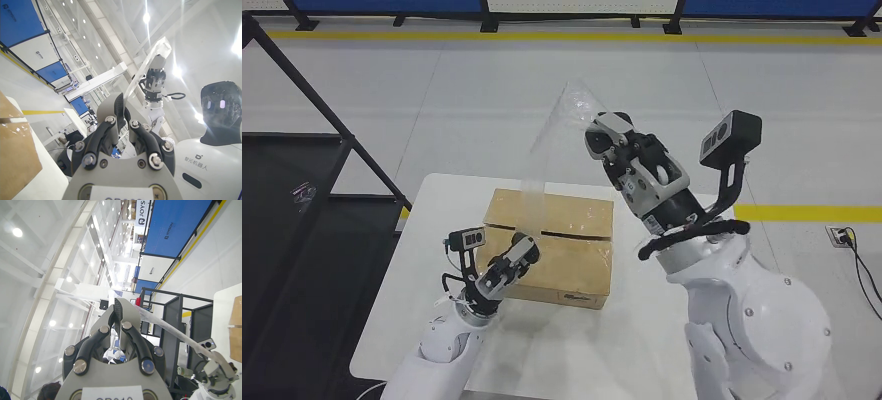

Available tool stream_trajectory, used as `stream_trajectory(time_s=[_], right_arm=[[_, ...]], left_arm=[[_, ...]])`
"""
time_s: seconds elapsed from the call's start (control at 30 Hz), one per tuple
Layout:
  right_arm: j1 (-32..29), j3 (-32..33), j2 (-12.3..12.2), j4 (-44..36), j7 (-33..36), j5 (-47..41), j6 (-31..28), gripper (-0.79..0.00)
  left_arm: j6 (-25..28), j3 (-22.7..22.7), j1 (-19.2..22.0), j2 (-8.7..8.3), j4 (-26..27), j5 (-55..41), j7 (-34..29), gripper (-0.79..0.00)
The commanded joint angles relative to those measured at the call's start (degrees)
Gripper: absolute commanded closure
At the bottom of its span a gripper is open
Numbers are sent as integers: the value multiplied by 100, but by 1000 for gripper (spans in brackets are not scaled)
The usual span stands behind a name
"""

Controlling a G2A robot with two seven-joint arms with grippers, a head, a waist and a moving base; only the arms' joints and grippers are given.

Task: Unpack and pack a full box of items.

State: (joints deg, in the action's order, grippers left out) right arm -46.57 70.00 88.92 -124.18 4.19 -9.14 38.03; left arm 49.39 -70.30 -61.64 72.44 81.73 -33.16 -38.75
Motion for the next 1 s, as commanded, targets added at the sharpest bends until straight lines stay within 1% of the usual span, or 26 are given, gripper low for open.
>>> stream_trajectory(time_s=[0.0, 0.1, 0.2, 0.3, 0.47, 0.53, 0.63, 0.67, 0.77, 0.97], right_arm=[[-61, 98, -23, 37, 22, 110, 176, 0], [-207, 263, -68, 32, 124, 277, 453, 0], [-358, 458, -125, 30, 324, 417, 844, 0], [-431, 624, -200, 75, 665, 607, 1298, 0], [-429, 683, -336, 349, 1218, 1042, 1986, 0], [-409, 640, -413, 602, 1535, 1297, 1997, 0], [-403, 591, -552, 855, 2311, 1614, 1997, 0], [-407, 587, -586, 886, 2446, 1740, 1997, 0], [-430, 598, -737, 892, 3218, 2140, 1997, 0], [-433, 604, -755, 884, 3293, 2195, 1997, 0]], left_arm=[[20, -186, -75, -35, 72, 167, 6, 0], [-16, -500, -194, -91, 178, 369, 78, 0], [-201, -867, -308, -164, 276, 547, 54, 0], [-407, -1292, -405, -256, 389, 854, -76, 0], [-785, -1861, -517, -398, 574, 1307, -451, 0], [-940, -2075, -561, -454, 662, 1421, -604, 0], [-1135, -2375, -616, -531, 812, 1680, -788, 0], [-1149, -2406, -627, -539, 840, 1711, -808, 0], [-1149, -2406, -627, -539, 840, 1711, -808, 0], [-1149, -2406, -627, -539, 840, 1711, -808, 0]])
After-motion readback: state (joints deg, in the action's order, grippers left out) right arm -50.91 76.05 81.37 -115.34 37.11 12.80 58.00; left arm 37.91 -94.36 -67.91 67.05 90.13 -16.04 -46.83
